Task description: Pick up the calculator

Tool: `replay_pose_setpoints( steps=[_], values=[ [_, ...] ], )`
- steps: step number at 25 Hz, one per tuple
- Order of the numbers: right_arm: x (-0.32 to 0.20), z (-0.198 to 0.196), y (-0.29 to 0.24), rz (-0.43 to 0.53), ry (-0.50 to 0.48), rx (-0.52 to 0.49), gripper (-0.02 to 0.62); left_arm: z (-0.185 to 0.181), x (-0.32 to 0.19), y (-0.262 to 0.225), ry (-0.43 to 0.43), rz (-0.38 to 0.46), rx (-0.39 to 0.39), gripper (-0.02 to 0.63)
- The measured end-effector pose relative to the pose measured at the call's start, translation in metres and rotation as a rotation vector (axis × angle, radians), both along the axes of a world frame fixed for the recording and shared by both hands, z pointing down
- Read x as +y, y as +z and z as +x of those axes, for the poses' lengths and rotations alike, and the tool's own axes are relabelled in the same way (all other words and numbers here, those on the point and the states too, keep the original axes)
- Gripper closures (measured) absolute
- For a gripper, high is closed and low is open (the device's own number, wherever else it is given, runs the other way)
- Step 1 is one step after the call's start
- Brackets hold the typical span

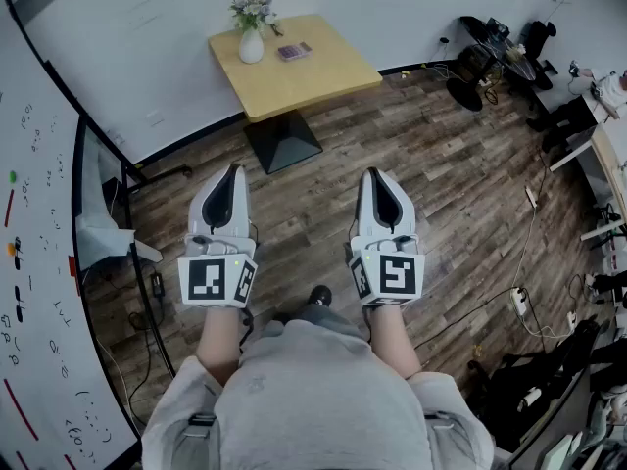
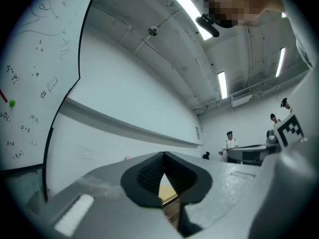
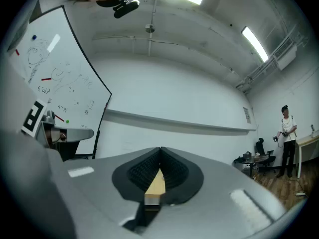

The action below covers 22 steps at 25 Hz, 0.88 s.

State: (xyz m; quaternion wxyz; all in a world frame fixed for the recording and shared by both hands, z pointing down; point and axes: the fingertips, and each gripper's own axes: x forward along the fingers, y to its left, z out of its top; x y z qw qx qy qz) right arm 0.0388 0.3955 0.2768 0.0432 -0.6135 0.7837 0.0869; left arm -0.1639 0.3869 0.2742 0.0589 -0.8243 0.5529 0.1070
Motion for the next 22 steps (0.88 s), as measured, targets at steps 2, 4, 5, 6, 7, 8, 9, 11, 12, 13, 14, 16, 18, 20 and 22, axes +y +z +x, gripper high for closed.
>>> replay_pose_setpoints(
  steps=[2,4,5,6,7,8,9,11,12,13,14,16,18,20,22],
  values=[
    [-0.003,0.001,-0.001,0.003,-0.001,-0.007,0.595,0.001,-0.003,0.000,-0.001,0.001,-0.002,0.600],
    [-0.007,0.002,-0.002,0.005,-0.002,-0.010,0.595,0.003,-0.007,-0.001,-0.002,0.003,-0.003,0.600],
    [-0.010,0.003,-0.002,0.006,-0.004,-0.010,0.595,0.004,-0.009,-0.002,-0.002,0.004,-0.003,0.600],
    [-0.012,0.004,-0.003,0.008,-0.006,-0.011,0.595,0.006,-0.011,-0.002,-0.003,0.005,-0.003,0.601],
    [-0.015,0.006,-0.004,0.009,-0.008,-0.011,0.595,0.007,-0.014,-0.003,-0.005,0.005,-0.004,0.601],
    [-0.018,0.007,-0.004,0.011,-0.011,-0.012,0.595,0.008,-0.016,-0.003,-0.008,0.006,-0.004,0.600],
    [-0.021,0.008,-0.004,0.012,-0.013,-0.013,0.595,0.010,-0.019,-0.004,-0.010,0.007,-0.005,0.601],
    [-0.028,0.011,-0.005,0.017,-0.017,-0.016,0.595,0.013,-0.025,-0.005,-0.015,0.010,-0.007,0.601],
    [-0.032,0.013,-0.006,0.019,-0.017,-0.016,0.595,0.014,-0.028,-0.006,-0.018,0.012,-0.008,0.600],
    [-0.036,0.015,-0.006,0.022,-0.016,-0.013,0.595,0.016,-0.031,-0.006,-0.019,0.013,-0.009,0.601],
    [-0.040,0.016,-0.007,0.025,-0.015,-0.008,0.595,0.018,-0.035,-0.006,-0.019,0.014,-0.009,0.601],
    [-0.048,0.019,-0.008,0.032,-0.016,0.003,0.595,0.023,-0.042,-0.007,-0.018,0.016,-0.009,0.600],
    [-0.056,0.023,-0.010,0.038,-0.023,0.001,0.595,0.030,-0.049,-0.009,-0.016,0.020,-0.007,0.600],
    [-0.063,0.030,-0.011,0.044,-0.023,-0.014,0.595,0.037,-0.056,-0.010,-0.013,0.026,-0.008,0.601],
    [-0.071,0.039,-0.012,0.048,-0.012,-0.023,0.594,0.044,-0.063,-0.011,-0.013,0.028,-0.012,0.601]
  ],
)
